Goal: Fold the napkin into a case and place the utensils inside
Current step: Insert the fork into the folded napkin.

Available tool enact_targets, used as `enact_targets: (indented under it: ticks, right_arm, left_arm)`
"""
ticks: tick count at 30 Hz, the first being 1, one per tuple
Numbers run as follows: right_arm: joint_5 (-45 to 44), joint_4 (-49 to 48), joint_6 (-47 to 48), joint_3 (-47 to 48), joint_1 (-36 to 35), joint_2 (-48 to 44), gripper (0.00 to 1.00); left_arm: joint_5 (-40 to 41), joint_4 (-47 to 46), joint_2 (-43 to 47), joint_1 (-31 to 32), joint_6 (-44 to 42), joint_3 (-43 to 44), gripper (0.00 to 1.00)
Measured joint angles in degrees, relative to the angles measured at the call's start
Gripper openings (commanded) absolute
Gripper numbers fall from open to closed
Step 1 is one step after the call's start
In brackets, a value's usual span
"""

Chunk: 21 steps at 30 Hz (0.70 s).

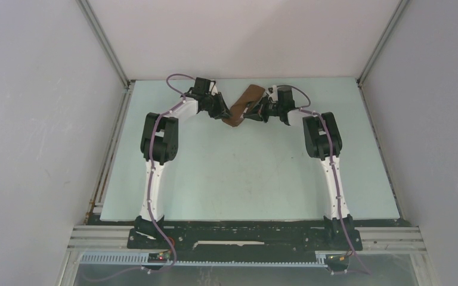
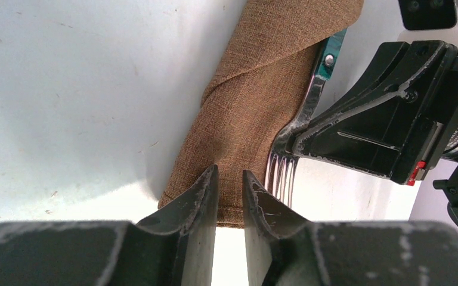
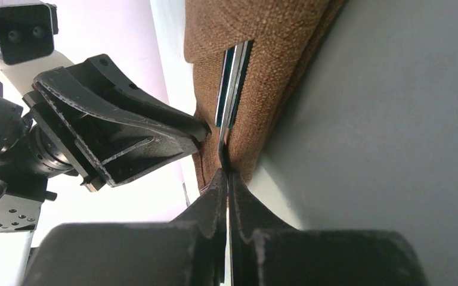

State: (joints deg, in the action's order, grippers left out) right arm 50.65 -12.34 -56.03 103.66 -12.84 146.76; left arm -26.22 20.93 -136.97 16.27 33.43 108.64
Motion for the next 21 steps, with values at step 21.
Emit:
enact_targets:
  ticks: [21]
  right_arm:
    - [-3.21, 3.21, -1.99, 3.72, -0.07, 1.88, 0.22]
  left_arm:
    - [-1.01, -0.11, -0.31, -0.02, 0.02, 0.0, 0.31]
